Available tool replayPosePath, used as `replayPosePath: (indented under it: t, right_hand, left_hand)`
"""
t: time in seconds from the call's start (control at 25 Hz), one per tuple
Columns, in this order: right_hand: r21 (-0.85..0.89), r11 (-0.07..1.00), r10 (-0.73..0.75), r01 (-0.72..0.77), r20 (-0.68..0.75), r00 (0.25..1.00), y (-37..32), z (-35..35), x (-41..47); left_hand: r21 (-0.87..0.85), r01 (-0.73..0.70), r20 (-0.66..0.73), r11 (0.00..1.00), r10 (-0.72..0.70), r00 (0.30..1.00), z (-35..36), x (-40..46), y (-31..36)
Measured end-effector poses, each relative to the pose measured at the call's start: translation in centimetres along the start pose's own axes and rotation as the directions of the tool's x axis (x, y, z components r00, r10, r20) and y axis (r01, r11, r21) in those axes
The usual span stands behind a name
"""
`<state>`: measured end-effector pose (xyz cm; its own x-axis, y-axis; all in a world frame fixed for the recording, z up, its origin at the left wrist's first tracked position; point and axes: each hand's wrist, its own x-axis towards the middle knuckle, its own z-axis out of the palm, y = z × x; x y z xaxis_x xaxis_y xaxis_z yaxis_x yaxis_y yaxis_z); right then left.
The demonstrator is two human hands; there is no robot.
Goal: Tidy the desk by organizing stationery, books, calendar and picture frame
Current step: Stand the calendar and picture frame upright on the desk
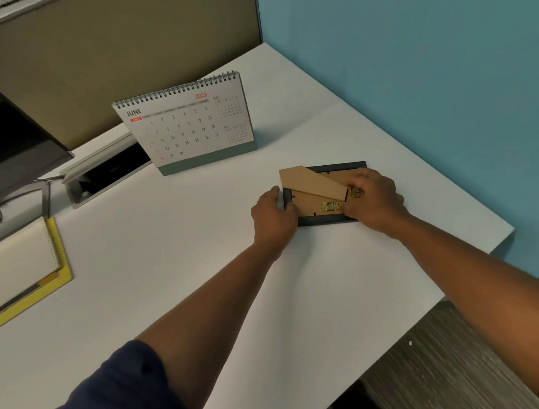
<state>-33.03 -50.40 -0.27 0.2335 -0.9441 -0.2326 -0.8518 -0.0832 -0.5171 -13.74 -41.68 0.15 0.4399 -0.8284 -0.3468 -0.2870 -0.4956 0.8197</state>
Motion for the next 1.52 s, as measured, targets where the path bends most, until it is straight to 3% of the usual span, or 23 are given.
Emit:
replayPosePath:
  t: [0.32, 0.56, 0.68, 0.8, 1.0, 1.2, 1.28, 1.36, 1.44, 1.52]
  right_hand:
    - [-0.029, 0.999, -0.022, 0.022, 0.003, 1.000, 0.3, 0.8, -0.6]
    - [0.016, 1.000, 0.013, -0.012, -0.032, 0.999, -0.1, 0.6, -0.7]
    - [0.063, 0.998, 0.029, -0.025, -0.067, 0.997, -0.3, 0.8, -0.9]
    - [0.144, 0.989, 0.037, -0.023, -0.097, 0.995, -0.4, 1.0, -1.2]
    - [0.239, 0.971, 0.019, -0.001, -0.073, 0.997, 0.2, 0.7, -1.7]
    - [0.305, 0.931, -0.124, 0.201, -0.255, 0.959, 0.4, -0.9, -2.2]
    - [0.477, 0.855, -0.100, 0.205, -0.236, 0.967, 0.0, -2.2, -2.1]
    - [0.723, 0.680, -0.079, 0.123, -0.094, 0.992, -0.8, -3.6, -2.3]
    - [0.785, 0.606, -0.158, 0.126, -0.036, 0.987, -1.0, -4.5, -2.2]
    - [0.777, 0.610, -0.258, 0.154, 0.011, 0.966, -1.6, -4.8, -2.3]
  left_hand:
    - [-0.292, 0.176, 0.126, 0.940, -0.145, 0.981, -0.2, 1.1, 3.0]
    - [-0.411, 0.065, -0.045, 0.909, -0.091, 0.995, 0.5, 1.2, 3.5]
    - [-0.465, 0.124, 0.057, 0.876, -0.110, 0.992, 1.6, 1.4, 3.9]
    - [-0.422, 0.151, 0.142, 0.894, -0.099, 0.985, 3.0, 1.2, 4.0]
    - [-0.319, 0.090, 0.101, 0.944, -0.060, 0.993, 3.7, 1.2, 4.4]
    - [-0.245, 0.034, 0.048, 0.969, -0.023, 0.999, 1.0, 1.8, 5.3]
    - [-0.278, 0.062, 0.088, 0.958, -0.039, 0.995, -0.5, 2.4, 6.1]
    - [-0.325, 0.117, 0.144, 0.938, -0.073, 0.987, -2.0, 2.9, 6.9]
    - [-0.329, 0.175, 0.208, 0.928, -0.110, 0.972, -3.3, 3.2, 7.8]
    - [-0.319, 0.244, 0.272, 0.916, -0.158, 0.949, -4.2, 3.5, 8.5]
